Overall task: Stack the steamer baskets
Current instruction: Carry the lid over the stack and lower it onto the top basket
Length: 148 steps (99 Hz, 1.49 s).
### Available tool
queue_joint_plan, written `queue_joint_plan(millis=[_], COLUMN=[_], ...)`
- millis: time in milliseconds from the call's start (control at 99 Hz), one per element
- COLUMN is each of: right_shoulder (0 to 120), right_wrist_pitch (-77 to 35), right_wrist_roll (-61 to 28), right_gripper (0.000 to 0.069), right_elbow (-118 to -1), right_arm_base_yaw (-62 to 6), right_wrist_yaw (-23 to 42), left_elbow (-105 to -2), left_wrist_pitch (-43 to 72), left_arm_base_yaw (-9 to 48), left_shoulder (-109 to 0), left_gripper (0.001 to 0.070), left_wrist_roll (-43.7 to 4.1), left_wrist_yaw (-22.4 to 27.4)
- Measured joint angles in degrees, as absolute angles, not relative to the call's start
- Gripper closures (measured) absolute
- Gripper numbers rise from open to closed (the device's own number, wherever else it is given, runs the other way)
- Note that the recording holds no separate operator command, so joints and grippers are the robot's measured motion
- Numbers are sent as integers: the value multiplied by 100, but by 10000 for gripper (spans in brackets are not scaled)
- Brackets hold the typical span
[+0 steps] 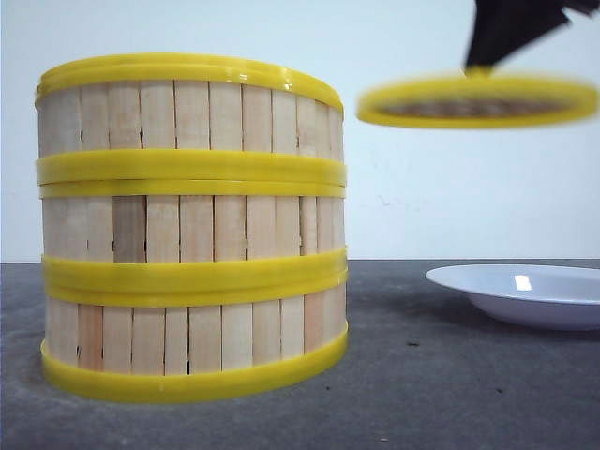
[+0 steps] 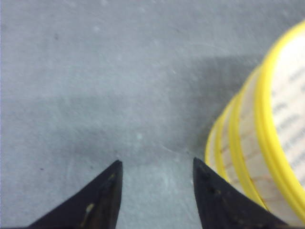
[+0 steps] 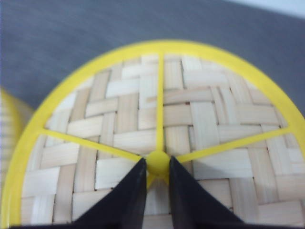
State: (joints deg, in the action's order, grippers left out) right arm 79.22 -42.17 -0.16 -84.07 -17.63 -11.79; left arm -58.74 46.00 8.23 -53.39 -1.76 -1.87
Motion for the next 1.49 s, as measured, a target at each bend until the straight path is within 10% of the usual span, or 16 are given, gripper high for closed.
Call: queue_joint_plan(millis=[586,1495], right_shoulder=[9002,9751], right_wrist_pitch=[-4558,-4541], right_wrist_roll=[-82,-283], right_gripper=[631,631], right_elbow=[-9800,-9839], right_arm_base_yaw=[-4261,-4724], right_wrist_yaw=[-1199,-965], left_elbow=[-5874,-5874], left_wrist_pitch=[4499,4497], left_arm_base_yaw=[666,666], left_shoulder=[-5339,-5339], left_gripper=[439,439], left_wrist_roll=[-207,-242], left_wrist_yaw=[-200,-200])
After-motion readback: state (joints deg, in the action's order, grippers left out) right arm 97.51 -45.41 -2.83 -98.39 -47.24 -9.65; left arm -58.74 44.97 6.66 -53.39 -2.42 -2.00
